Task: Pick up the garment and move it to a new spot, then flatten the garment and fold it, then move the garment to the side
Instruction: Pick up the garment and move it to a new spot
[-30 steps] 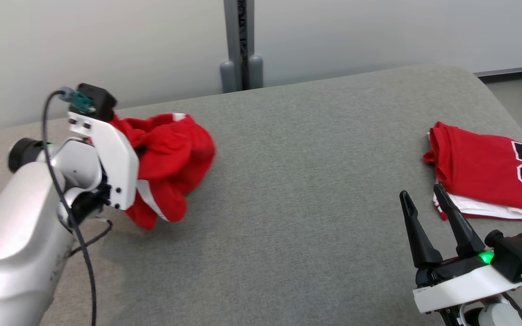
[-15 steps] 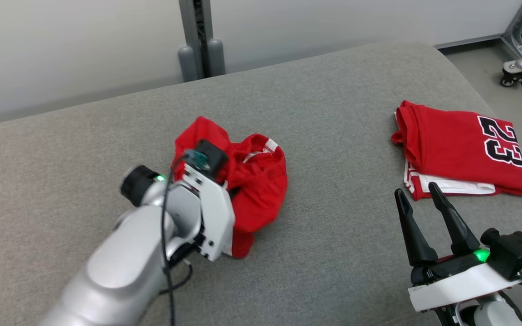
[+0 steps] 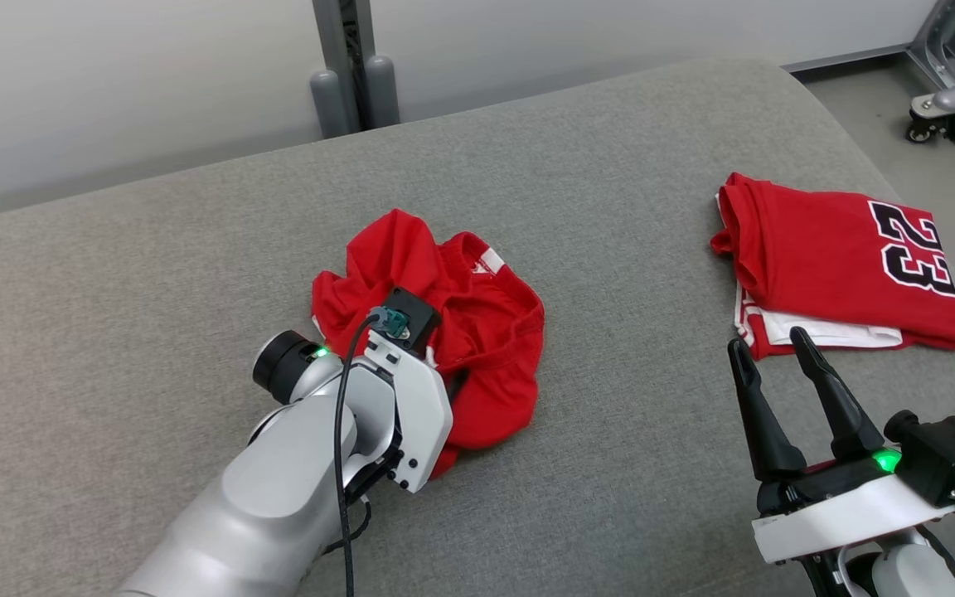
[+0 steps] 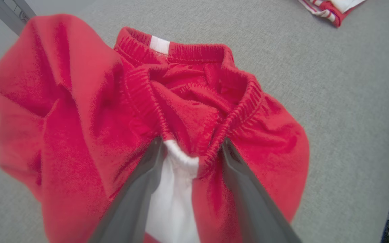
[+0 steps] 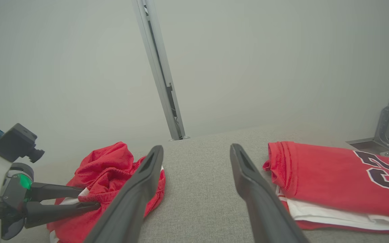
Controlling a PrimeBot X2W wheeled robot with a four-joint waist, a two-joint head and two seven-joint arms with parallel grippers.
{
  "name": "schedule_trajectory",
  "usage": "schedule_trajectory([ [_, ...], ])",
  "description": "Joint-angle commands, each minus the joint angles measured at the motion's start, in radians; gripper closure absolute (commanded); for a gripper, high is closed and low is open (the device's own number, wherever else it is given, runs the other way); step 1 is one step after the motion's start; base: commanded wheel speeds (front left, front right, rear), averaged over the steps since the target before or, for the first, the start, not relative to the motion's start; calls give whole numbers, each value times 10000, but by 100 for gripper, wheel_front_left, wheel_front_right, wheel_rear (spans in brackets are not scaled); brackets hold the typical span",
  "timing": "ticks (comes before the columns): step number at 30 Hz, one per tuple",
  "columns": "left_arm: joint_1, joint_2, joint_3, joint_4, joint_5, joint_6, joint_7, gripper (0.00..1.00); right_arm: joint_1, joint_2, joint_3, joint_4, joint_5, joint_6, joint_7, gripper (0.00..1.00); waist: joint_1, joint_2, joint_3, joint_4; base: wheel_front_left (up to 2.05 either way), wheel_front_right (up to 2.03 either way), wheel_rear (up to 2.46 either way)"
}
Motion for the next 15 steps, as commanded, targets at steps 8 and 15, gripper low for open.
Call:
schedule_trajectory([
  [8, -285, -104, -321, -115, -588, -14, -830, 0, 208, -185, -158, 58, -71, -1, -19, 0, 0, 0, -450, 640, 0, 0, 0],
  [15, -131, 287, -1, -725, -863, 50, -1422, 0, 462, -294, -437, 31, -108, -1, -20, 0, 0, 0, -819, 1260, 0, 0, 0],
])
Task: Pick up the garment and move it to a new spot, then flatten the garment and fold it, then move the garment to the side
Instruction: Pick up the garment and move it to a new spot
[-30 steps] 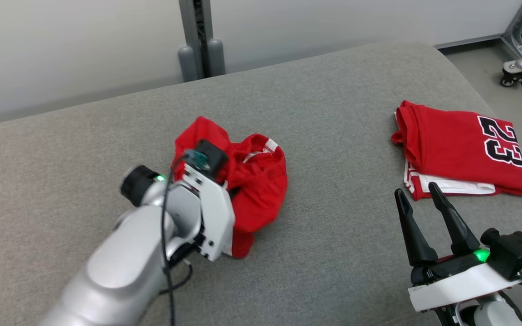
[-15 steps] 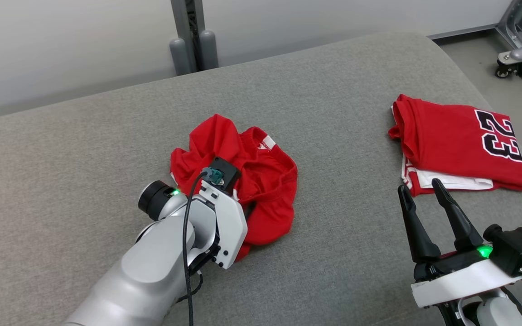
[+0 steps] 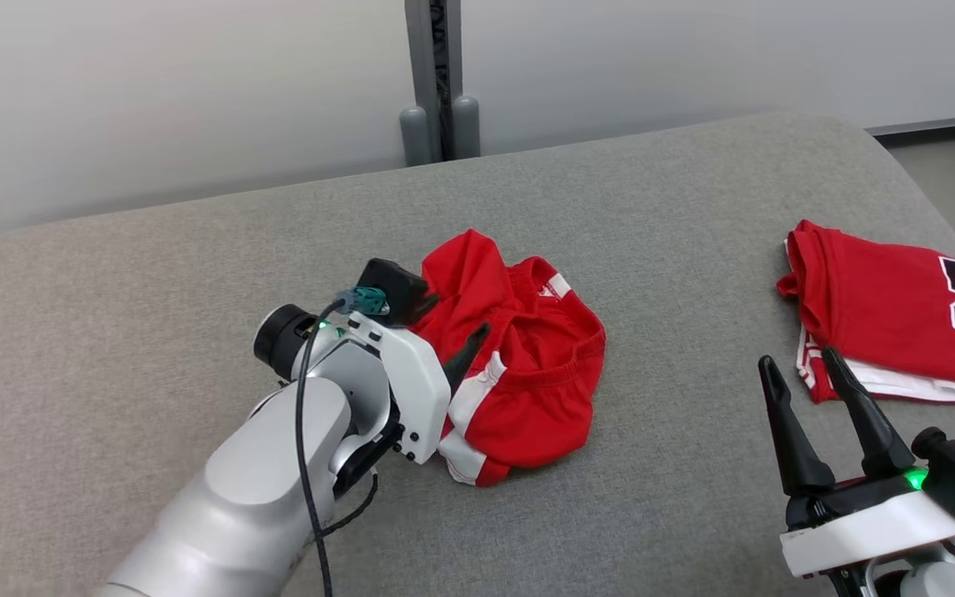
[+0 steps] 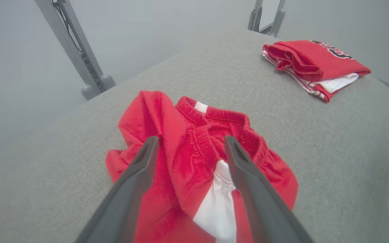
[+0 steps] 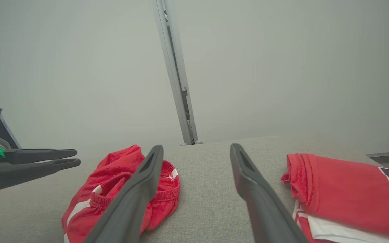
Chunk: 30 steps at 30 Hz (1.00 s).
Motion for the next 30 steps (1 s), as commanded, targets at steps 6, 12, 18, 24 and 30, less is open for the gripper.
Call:
schedule_trajectory([
  [6, 586, 645, 709, -1008, -371, 578, -753, 0, 229, -124, -91, -16, -26, -1, -20, 0, -1, 0, -326, 467, 0, 0, 0],
  [12, 1824, 1442, 1490, -2384, -732, 1505, -1540, 0, 421, -186, -169, -24, 23, 1, -20, 0, -1, 0, -434, 689, 0, 0, 0],
  [18, 3200, 2155, 2149, -4003, -871, 2555, -2284, 0, 640, -127, -373, -72, 65, -1, -19, 0, -1, 0, -377, 967, 0, 0, 0],
  [24, 4318, 2657, 2609, -5168, -535, 3326, -3153, 0, 776, 12, -513, -95, 48, -1, -18, 0, -1, 0, -307, 1111, 0, 0, 0],
  [30, 5353, 2560, 3298, -5742, -306, 3918, -3461, 0, 772, 116, -699, -159, 18, -1, -18, 0, -1, 0, -331, 1069, 0, 0, 0],
])
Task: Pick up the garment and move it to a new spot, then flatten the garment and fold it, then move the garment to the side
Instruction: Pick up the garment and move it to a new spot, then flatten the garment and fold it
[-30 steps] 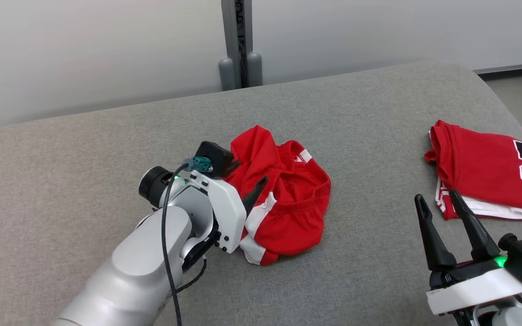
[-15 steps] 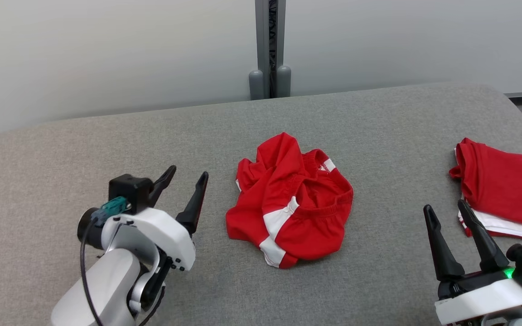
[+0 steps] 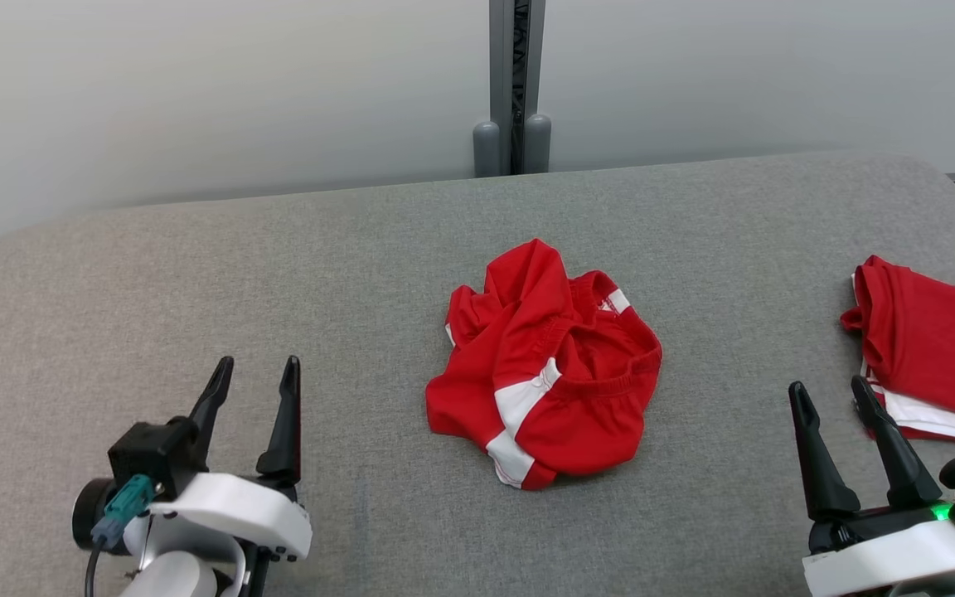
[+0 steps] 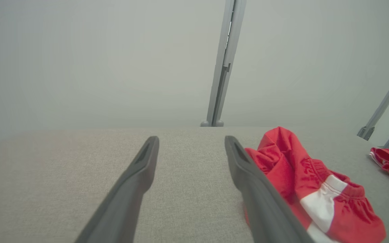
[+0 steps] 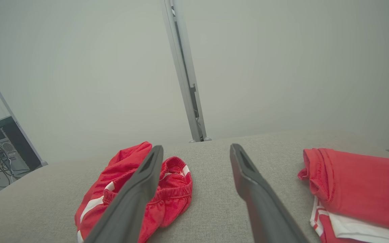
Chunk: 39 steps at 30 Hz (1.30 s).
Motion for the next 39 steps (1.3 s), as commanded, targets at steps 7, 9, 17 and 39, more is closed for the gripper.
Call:
schedule_trajectory([
  [7, 1395, -568, 1419, -833, 799, 341, -94, 0, 190, 66, -201, -81, -42, -1, -20, 0, 0, -1, -144, -106, 0, 0, 0],
  [9, 1694, -760, 1801, -993, 1059, 255, -96, 0, 222, 80, -225, -91, -52, -1, -20, 0, 0, -1, -178, -113, 0, 0, 0],
  [17, 2238, -1485, 2484, -841, 1751, -334, -99, 0, 278, 108, -201, -111, -86, -1, -20, 0, 0, -1, -320, -27, 0, 0, 0],
  [39, 1628, -2529, 2488, 179, 2376, -1549, -100, 0, -1684, -765, 2296, 1065, 674, 1, 1250, 0, 0, -1, -15, 1297, 0, 0, 0],
])
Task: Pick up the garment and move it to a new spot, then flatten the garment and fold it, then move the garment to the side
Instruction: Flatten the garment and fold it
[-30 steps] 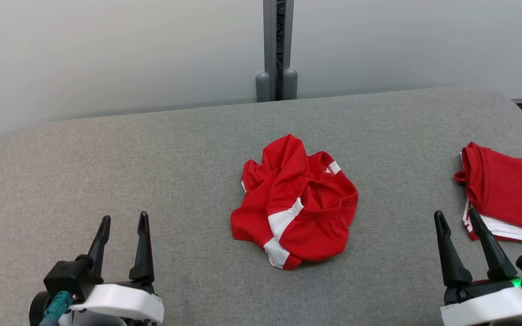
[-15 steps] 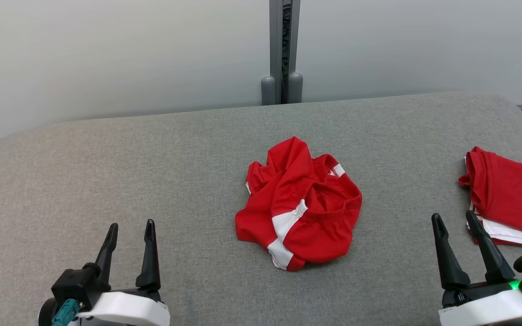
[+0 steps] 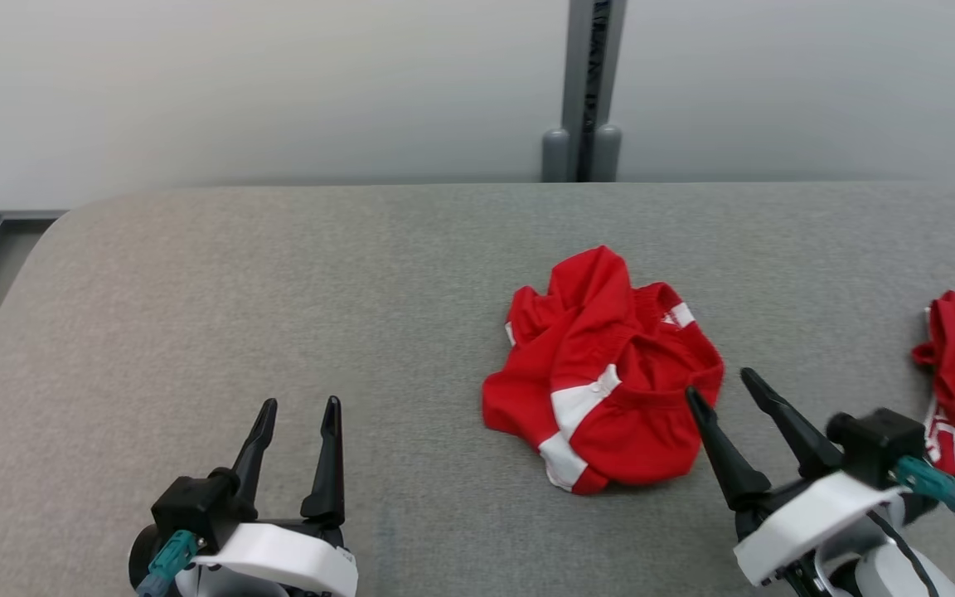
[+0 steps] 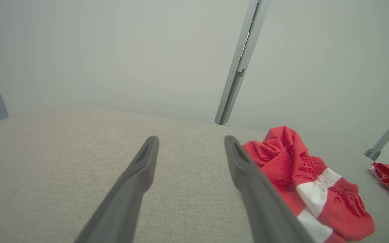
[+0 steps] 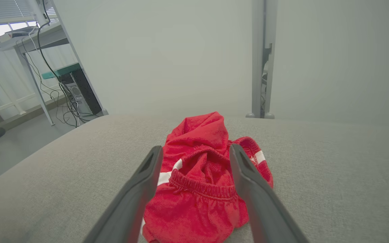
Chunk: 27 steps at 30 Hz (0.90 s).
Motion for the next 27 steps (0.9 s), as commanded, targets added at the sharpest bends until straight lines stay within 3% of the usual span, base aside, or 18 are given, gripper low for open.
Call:
schedule_trajectory([
  [1, -206, -12, 6, 87, 60, -90, -42, 0, -361, -179, 253, 253, 164, 2, 192, 0, 0, -1, 127, 358, 0, 0, 0],
  [14, -432, -347, -187, 637, 134, -401, -41, 0, -1898, -83, 1207, 2444, 574, 2, 1582, 0, 0, -1, 87, 1496, 0, 0, 0],
  [27, -378, -447, -131, 865, 205, -509, -41, 0, -2046, 421, 862, 4163, 654, 2, 3180, 0, 0, -1, -56, 1950, 0, 0, 0],
])
